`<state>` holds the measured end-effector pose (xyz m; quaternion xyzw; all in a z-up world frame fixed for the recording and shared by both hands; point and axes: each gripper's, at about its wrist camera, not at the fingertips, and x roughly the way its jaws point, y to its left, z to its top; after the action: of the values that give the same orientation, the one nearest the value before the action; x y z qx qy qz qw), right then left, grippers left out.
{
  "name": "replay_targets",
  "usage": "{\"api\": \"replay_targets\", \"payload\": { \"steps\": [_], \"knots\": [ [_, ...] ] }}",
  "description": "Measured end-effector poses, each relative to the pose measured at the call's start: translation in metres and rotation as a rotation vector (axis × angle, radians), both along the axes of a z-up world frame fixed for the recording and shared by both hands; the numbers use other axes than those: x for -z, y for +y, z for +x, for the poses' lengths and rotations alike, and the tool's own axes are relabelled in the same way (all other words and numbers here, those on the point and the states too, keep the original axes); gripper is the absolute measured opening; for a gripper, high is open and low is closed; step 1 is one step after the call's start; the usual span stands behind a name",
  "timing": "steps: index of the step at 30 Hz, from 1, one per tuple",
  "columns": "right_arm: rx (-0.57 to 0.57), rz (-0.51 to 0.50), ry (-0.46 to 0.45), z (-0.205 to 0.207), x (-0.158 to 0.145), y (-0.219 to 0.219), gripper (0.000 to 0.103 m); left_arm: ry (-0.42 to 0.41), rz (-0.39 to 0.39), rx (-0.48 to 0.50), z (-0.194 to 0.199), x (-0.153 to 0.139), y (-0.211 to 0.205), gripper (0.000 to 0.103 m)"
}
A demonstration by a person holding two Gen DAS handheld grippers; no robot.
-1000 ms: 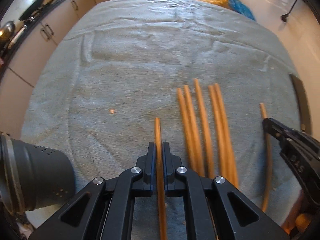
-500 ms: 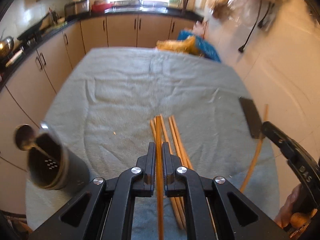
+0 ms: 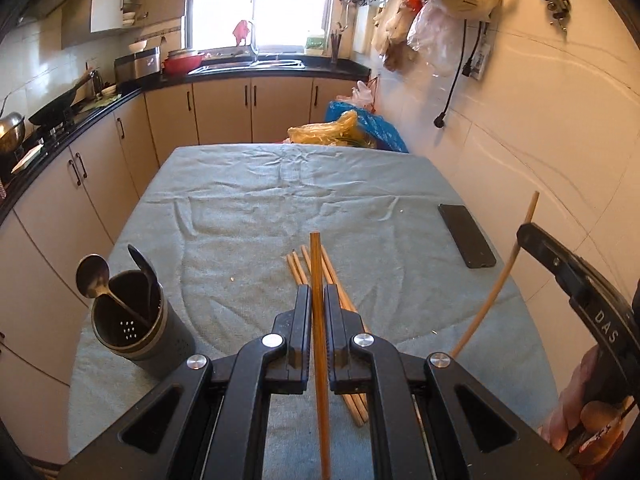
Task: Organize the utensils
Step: 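Carry the chopstick in the left tool into the holder while the right tool carries its chopstick there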
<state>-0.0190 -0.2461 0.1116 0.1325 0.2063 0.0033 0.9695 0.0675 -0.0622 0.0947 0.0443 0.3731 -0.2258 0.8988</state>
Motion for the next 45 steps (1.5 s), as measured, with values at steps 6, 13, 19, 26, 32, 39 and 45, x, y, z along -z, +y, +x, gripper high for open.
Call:
{"api": "replay_targets", "payload": {
  "steps": [6,13,19,26,32,39,45],
  "knots": [
    [-0.014,-0.020,-0.036,-0.006,-0.013,0.008,0.006,-0.033,-0.025,-0.013,-0.006,-0.015,0.011,0.006],
    [-0.021,-0.025,-0.062,-0.007,-0.022,0.015,0.006,-0.053,-0.037,-0.037,-0.009,-0.025,0.021,0.006],
    [-0.058,-0.032,-0.086,-0.004,-0.034,0.028,0.006,-0.081,-0.052,-0.051,-0.012,-0.040,0.030,0.006],
    [-0.106,-0.024,-0.120,0.006,-0.054,0.044,0.006,-0.123,-0.068,-0.070,-0.013,-0.063,0.045,0.006],
    [-0.141,-0.023,-0.147,0.017,-0.070,0.060,0.006,-0.160,-0.090,-0.087,-0.012,-0.093,0.066,0.006],
    [-0.179,0.033,-0.175,0.036,-0.086,0.077,0.006,-0.238,-0.113,-0.135,-0.018,-0.134,0.101,0.006],
    [-0.227,0.050,-0.214,0.055,-0.106,0.105,0.006,-0.306,-0.112,-0.179,-0.022,-0.158,0.125,0.006]
  ]
}}
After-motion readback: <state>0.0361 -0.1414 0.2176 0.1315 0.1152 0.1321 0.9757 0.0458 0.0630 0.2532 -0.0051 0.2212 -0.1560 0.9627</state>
